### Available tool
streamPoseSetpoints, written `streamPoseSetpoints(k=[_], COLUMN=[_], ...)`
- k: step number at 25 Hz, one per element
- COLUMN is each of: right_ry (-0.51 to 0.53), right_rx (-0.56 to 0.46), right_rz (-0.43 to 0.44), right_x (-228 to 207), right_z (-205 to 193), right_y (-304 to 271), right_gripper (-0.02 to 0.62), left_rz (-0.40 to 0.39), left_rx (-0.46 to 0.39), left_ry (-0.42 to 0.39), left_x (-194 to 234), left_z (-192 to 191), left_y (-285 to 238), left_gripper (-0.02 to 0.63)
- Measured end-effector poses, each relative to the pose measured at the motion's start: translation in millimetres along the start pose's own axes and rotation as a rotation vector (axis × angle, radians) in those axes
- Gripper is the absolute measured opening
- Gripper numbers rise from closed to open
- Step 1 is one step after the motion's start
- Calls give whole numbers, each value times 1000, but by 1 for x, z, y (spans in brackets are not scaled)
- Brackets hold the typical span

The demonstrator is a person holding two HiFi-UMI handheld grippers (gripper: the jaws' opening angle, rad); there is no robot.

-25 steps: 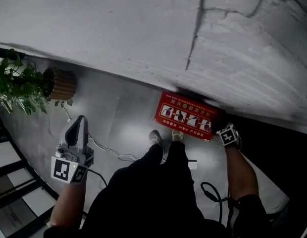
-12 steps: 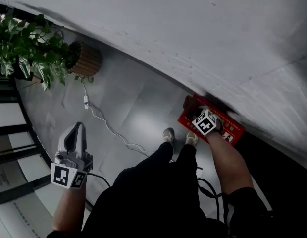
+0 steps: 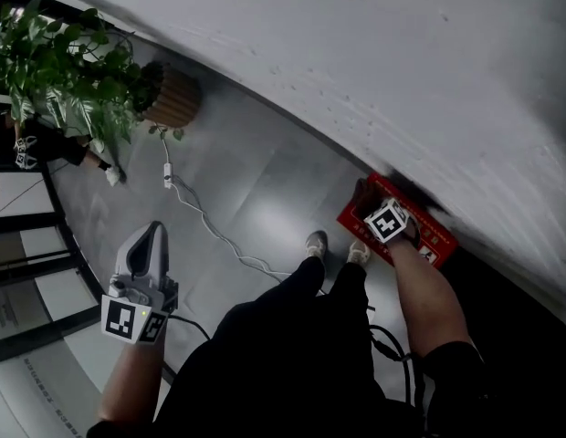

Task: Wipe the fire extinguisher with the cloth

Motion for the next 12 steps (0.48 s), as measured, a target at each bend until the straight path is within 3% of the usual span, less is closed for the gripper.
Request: streamPoseSetpoints(k=[12], right_ry=[-361], right_rx=[7], right_rz=[-147], right_x=[-77], right_z=[-197], right_y=[98], right_gripper=[64], left_rz=[-304], left_rx=[-189], left_ry=[-20], left_x=[-84], left_z=[64], left_y=[-98], left_gripper=[0])
Point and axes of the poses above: the fingertips, and each gripper's own axes: y backward along the fingers, x to its left, z out of its top, the point moved 1 cm from there along y, backward along the fingers, and after that the axes turned 15 degrees about -y, right-handed, at the moved point
